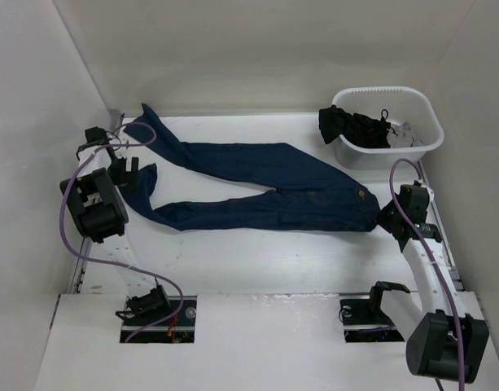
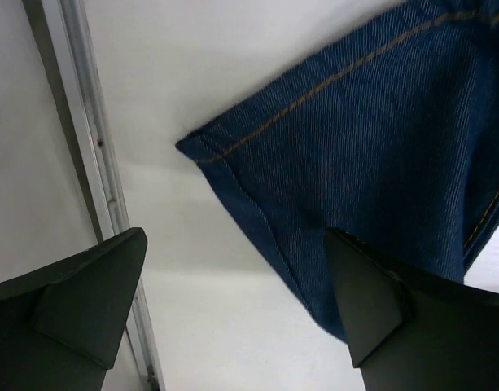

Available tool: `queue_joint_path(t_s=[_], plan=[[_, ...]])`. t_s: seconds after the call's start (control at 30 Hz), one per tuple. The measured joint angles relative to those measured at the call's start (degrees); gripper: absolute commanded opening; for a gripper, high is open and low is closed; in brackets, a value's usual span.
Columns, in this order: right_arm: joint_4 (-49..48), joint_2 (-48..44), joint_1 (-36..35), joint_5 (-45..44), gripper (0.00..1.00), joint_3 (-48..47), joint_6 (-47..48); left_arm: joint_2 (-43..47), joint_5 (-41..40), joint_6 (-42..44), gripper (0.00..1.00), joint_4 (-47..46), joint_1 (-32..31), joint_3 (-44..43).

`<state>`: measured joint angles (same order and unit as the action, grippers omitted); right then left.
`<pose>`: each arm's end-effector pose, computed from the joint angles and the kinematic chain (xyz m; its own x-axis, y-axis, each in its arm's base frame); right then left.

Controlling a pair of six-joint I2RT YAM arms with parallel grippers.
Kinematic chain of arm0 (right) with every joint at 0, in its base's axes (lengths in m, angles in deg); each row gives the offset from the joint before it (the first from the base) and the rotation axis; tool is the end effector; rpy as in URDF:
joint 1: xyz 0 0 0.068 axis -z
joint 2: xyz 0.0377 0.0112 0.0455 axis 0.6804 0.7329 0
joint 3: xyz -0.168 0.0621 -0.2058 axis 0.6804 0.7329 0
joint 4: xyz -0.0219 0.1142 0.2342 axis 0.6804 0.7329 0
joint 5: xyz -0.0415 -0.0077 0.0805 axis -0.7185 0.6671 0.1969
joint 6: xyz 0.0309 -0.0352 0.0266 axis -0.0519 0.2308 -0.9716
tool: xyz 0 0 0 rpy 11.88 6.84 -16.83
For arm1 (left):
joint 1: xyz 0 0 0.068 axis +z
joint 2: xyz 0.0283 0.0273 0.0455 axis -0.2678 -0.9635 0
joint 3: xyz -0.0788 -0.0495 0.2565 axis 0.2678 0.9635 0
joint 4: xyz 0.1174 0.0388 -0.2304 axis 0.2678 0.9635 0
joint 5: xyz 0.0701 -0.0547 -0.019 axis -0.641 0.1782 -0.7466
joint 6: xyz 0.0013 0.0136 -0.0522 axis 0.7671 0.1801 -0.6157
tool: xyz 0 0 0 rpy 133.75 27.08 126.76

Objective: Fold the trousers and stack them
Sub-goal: Flatten the trousers out

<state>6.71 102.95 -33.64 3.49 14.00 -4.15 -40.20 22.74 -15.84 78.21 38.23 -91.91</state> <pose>0.1824 -0.0323 0.2209 -0.4967 0.5897 -0.6368 0.5340 0.7861 0.3114 0.3902 0.1628 0.1859 -0.9362 -0.0171 -0.3510 -0.0635 0.9906 0.1211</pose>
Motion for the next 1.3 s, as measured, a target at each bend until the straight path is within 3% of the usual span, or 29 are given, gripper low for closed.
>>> queue_joint_path(t_s=[0.17, 0.3, 0.37, 0.43, 0.6, 0.83, 1.07, 1.2, 1.23, 1.3], plan=[[0.0, -1.3, -0.2, -0.3, 0.00, 0.0, 0.0, -2.7, 0.1, -1.0, 0.75, -1.3, -0.7, -2.3], [0.0, -1.3, -0.2, -0.4, 0.00, 0.0, 0.0, -4.6, 0.5, -1.9, 0.23, -1.5, -1.4, -3.0], [0.0, -1.1, -0.2, -0.4, 0.00, 0.0, 0.0, -5.1, 0.4, -2.4, 0.10, -1.3, -1.7, -3.5], [0.0, -0.7, -0.2, -0.4, 0.00, 0.0, 0.0, -5.2, 0.2, -2.8, 0.03, -1.3, -2.3, -3.6], [0.3, -0.3, 1.0, -0.2, 0.00, -0.8, 0.0, -4.0, 0.2, -1.9, 0.00, -2.3, -0.9, -1.9], [0.9, -3.0, 3.7, 0.6, 0.00, -8.6, -0.2, 5.6, -6.0, 10.3, 0.01, 3.7, 7.4, 5.4], [6.8, -16.0, 7.2, 0.5, 0.00, -4.2, -4.6, 26.4, -14.9, 26.2, 0.03, 5.8, 11.5, 23.5], [11.7, -16.7, 8.7, -0.5, 0.02, -3.4, -6.8, 29.3, -18.8, 32.8, 0.04, 5.0, 12.0, 35.2], [12.4, -16.4, 8.9, -0.5, 0.06, -3.4, -7.3, 29.2, -19.6, 34.0, 0.04, 4.6, 12.0, 37.4], [14.7, -16.5, 9.9, -0.7, 0.30, -3.4, -9.0, 29.1, -21.1, 35.8, 0.07, 4.2, 12.2, 39.9]])
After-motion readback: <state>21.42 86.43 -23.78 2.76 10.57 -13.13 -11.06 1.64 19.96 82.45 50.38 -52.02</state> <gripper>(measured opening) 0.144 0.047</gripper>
